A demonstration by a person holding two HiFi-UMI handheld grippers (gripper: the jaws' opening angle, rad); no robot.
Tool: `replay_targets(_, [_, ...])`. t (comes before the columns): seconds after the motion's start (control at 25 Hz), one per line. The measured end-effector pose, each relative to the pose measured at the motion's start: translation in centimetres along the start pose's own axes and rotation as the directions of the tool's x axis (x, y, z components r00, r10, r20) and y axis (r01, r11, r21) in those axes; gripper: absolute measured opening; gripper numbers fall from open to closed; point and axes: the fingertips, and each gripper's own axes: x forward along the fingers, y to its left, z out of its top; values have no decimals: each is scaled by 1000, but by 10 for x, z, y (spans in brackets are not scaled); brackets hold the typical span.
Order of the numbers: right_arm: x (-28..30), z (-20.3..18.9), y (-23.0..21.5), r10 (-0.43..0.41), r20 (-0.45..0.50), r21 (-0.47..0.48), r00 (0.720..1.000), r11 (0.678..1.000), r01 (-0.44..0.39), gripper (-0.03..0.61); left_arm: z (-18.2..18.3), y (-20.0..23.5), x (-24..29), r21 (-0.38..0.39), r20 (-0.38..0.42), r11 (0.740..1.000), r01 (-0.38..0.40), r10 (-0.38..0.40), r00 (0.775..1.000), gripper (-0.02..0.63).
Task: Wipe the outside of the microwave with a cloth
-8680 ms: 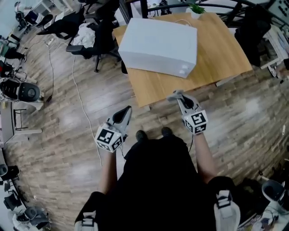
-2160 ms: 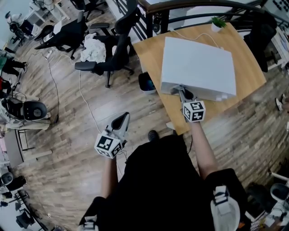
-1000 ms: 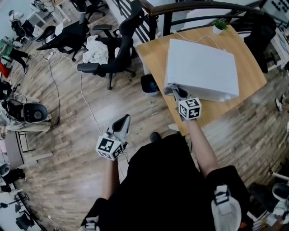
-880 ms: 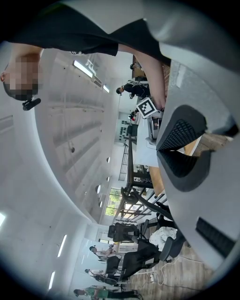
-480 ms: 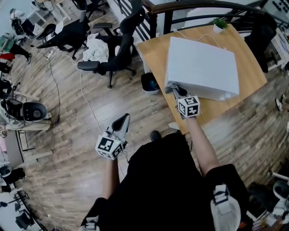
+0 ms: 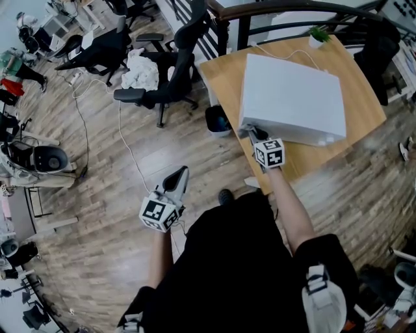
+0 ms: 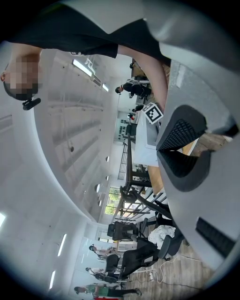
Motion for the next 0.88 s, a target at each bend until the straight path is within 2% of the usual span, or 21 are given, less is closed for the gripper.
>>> replay_targets(0.88, [2, -8, -4, -3, -17, 31, 1000, 1000, 3, 18, 3, 0, 6, 5, -1, 1000, 4, -4, 1000, 2])
